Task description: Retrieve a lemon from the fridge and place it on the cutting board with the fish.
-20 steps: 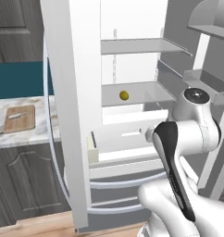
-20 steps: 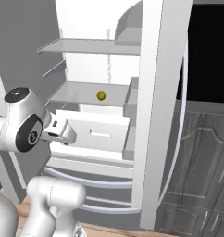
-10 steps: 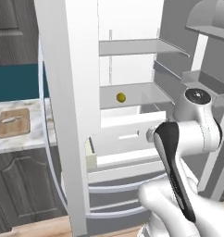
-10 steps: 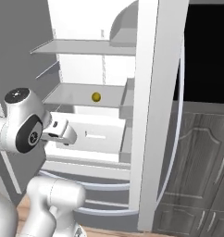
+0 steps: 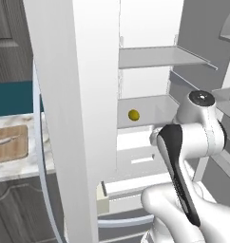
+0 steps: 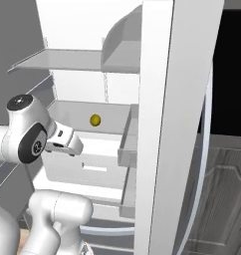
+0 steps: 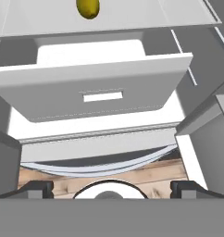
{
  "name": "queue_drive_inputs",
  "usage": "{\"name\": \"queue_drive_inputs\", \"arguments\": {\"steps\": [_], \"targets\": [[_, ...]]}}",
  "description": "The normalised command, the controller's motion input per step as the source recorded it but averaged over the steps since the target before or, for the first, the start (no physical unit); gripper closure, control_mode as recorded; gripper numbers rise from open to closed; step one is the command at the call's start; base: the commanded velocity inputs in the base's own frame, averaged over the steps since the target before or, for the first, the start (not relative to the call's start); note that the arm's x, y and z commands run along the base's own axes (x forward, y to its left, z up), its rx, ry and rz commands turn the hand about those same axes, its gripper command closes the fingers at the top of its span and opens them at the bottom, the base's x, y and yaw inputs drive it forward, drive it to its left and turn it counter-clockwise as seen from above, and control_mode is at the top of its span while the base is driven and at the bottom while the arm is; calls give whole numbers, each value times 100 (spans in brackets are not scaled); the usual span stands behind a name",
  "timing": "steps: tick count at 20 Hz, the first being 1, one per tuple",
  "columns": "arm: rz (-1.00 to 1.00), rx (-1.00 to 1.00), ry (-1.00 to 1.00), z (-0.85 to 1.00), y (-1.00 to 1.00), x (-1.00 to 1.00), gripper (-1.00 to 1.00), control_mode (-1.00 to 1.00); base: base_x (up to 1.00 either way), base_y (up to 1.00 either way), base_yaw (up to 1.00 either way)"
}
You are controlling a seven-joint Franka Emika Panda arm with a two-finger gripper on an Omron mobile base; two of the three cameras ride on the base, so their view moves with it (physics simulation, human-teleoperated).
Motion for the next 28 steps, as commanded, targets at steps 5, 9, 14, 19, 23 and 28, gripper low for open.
{"name": "queue_drive_inputs", "arguments": {"steps": [5, 9, 14, 19, 23, 28], "targets": [[0, 0, 0, 0, 0, 0, -100, 100, 58, 0, 0], [0, 0, 0, 0, 0, 0, -100, 100, 16, 0, 0], [0, 0, 0, 0, 0, 0, -100, 100, 0, 0, 0], [8, -2, -33, 20, 0, 8, -100, -100, 0, 0, 0], [9, -8, -12, 45, 0, 25, -100, -100, 0, 0, 0], [1, 0, -1, 15, 3, 63, -100, -100, 0, 0, 0]]}}
